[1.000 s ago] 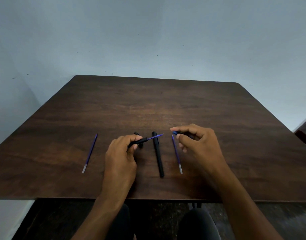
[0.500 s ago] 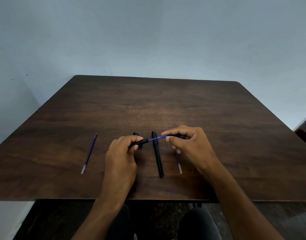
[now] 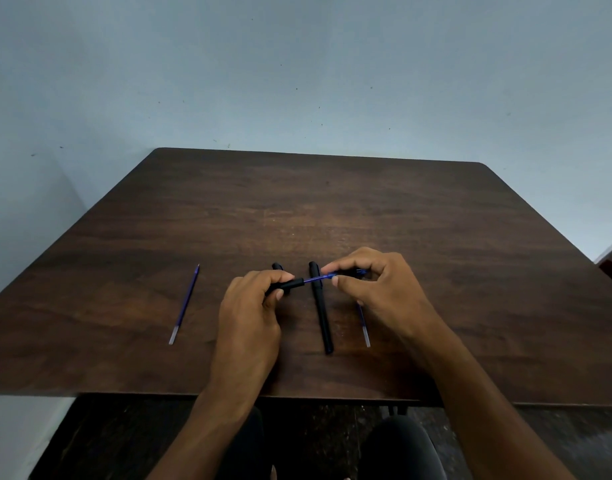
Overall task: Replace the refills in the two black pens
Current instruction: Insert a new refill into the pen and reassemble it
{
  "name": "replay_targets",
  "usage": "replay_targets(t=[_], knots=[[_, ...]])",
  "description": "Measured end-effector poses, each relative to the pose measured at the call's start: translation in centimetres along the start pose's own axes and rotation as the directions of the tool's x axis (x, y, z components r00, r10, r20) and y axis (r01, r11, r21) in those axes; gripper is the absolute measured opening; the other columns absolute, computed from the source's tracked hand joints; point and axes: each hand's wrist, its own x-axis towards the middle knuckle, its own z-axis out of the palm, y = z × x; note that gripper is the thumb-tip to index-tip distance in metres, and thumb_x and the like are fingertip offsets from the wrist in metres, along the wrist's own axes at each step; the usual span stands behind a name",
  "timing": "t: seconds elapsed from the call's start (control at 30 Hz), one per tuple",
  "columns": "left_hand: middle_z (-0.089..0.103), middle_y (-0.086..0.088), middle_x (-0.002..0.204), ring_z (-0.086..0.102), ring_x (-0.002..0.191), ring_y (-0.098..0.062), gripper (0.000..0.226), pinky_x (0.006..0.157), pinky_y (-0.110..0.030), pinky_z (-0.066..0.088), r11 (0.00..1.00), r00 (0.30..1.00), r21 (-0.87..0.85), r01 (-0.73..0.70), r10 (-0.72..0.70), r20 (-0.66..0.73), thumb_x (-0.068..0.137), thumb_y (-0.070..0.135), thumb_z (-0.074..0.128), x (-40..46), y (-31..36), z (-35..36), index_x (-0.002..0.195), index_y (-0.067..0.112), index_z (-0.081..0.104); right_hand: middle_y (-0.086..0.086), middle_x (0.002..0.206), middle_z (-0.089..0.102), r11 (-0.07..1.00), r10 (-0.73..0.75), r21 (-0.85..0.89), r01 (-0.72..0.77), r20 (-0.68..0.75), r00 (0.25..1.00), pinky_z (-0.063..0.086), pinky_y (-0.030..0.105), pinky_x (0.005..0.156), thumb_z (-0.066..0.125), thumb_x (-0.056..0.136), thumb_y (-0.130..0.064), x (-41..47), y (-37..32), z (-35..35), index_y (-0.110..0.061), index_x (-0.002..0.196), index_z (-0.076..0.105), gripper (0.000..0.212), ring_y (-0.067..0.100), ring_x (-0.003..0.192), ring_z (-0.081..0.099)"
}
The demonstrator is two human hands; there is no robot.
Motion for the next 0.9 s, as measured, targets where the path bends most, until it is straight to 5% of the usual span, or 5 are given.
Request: replay_targets(t=[0.27,0.63,0.77,0.9], knots=[[0.067,0.011,0.104,0.055,0.1,-0.007,0.031,0.087,-0.017,0.039,1.0,1.0,0.029,-0.006,0.006,0.015,0.09,-0.003,0.063,0.0,-0.1,0.0,0.109,0.021,0.071,-0.011,0.098,0.067,0.984,-0.044,-0.172,0.046,0.016,0.999,0.045,0.009,0.082,0.074,0.086,-0.014,0.2,0.1,0.0,-0.028,0.103,0.078,0.023,0.0,0.093,0.059],[0.062,0.019,0.1,0.053,0.096,-0.002,0.032,0.084,-0.014,0.039,0.999,0.999,0.031,-0.031,0.031,0.012,0.089,-0.001,0.065,0.1,-0.6,0.4,0.108,0.025,0.07,-0.011,0.102,0.07,0.997,-0.031,-0.071,0.039,0.106,0.994,0.049,0.013,0.088,0.077,0.085,-0.015,0.2,-0.1,0.6,-0.027,0.109,0.076,0.027,0.0,0.098,0.064],[0.066,0.012,0.102,0.056,0.098,-0.007,0.032,0.085,-0.019,0.041,0.998,0.999,0.044,-0.045,0.044,0.016,0.089,-0.002,0.065,0.1,-0.8,0.5,0.108,0.022,0.071,-0.005,0.095,0.074,0.999,0.028,0.036,-0.032,0.096,0.995,0.056,0.018,0.073,0.081,0.081,-0.013,0.1,0.2,1.4,-0.024,0.105,0.076,0.028,0.008,0.083,0.07],[0.064,0.016,0.101,0.054,0.097,-0.005,0.032,0.083,-0.009,0.037,0.999,0.999,0.04,-0.034,0.033,0.021,0.089,-0.002,0.064,0.1,-0.8,0.5,0.108,0.023,0.071,-0.003,0.089,0.075,0.994,0.058,0.088,-0.065,0.081,0.995,0.059,0.024,0.062,0.083,0.079,-0.013,0.3,0.4,1.7,-0.025,0.097,0.075,0.023,0.02,0.073,0.072]])
